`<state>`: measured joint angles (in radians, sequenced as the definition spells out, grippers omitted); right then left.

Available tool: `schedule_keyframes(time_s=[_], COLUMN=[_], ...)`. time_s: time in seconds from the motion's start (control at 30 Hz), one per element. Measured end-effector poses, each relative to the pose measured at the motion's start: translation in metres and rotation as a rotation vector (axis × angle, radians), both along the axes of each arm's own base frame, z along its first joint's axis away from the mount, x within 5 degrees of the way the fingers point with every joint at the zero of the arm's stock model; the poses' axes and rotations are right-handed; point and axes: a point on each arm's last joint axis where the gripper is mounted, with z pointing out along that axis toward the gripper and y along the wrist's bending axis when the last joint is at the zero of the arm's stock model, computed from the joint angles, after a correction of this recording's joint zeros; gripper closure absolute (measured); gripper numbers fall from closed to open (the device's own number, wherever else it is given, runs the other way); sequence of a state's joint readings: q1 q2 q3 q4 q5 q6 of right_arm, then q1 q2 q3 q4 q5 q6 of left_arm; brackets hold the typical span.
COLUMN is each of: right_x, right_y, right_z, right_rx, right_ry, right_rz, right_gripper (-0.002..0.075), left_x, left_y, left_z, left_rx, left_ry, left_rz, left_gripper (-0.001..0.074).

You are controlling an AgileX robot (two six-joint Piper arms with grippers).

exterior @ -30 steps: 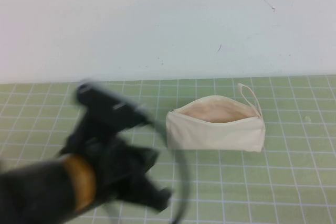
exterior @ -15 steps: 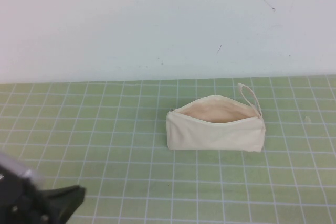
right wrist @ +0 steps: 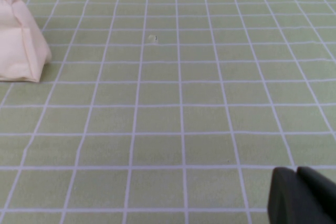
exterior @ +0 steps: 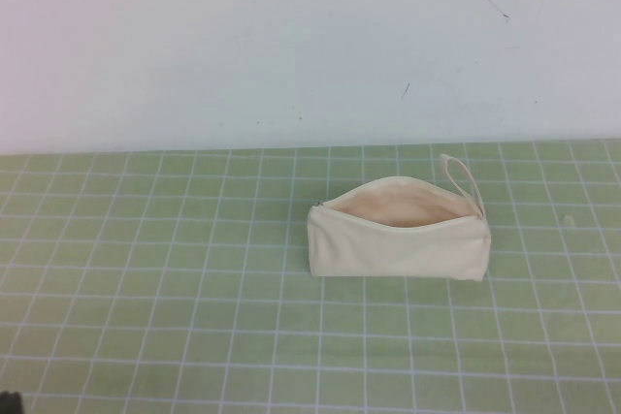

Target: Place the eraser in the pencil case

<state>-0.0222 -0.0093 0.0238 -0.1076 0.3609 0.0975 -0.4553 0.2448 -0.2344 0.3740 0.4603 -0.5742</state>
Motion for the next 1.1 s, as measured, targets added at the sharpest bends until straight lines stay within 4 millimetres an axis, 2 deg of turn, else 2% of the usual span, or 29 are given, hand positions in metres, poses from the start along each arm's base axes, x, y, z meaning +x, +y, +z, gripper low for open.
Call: schedule_keyframes(time_s=[0.23, 0.33, 0.5, 0.7, 1.1], right_x=[0.0, 0.0, 0.0, 0.0, 0.0], right_y=[0.0, 0.0, 0.0, 0.0, 0.0], right_z=[0.0, 0.0, 0.0, 0.0, 0.0], right_rx=[0.0, 0.0, 0.0, 0.0, 0.0], right_ry=[0.0, 0.0, 0.0, 0.0, 0.0], right_rz=[0.0, 0.0, 0.0, 0.0, 0.0], right_gripper=[0.0727, 0.0727, 0.0727, 0.0727, 0.0727], left_x=[-0.012, -0.015, -0.015, -0.013, -0.014], left_y=[0.011, 0.014, 0.017, 0.018, 0.018], left_z=[-0.014, -0.022, -0.036, -0.059, -0.062], left_rx=[0.116, 0.122, 0.079, 0.074, 0.092], left_ry=[-0.217, -0.248, -0.214, -0.147, -0.105], left_rz=[0.119, 0.188, 0.271, 0.287, 0.281], left_gripper=[0.0736, 0.0736, 0.0736, 0.0736, 0.0736])
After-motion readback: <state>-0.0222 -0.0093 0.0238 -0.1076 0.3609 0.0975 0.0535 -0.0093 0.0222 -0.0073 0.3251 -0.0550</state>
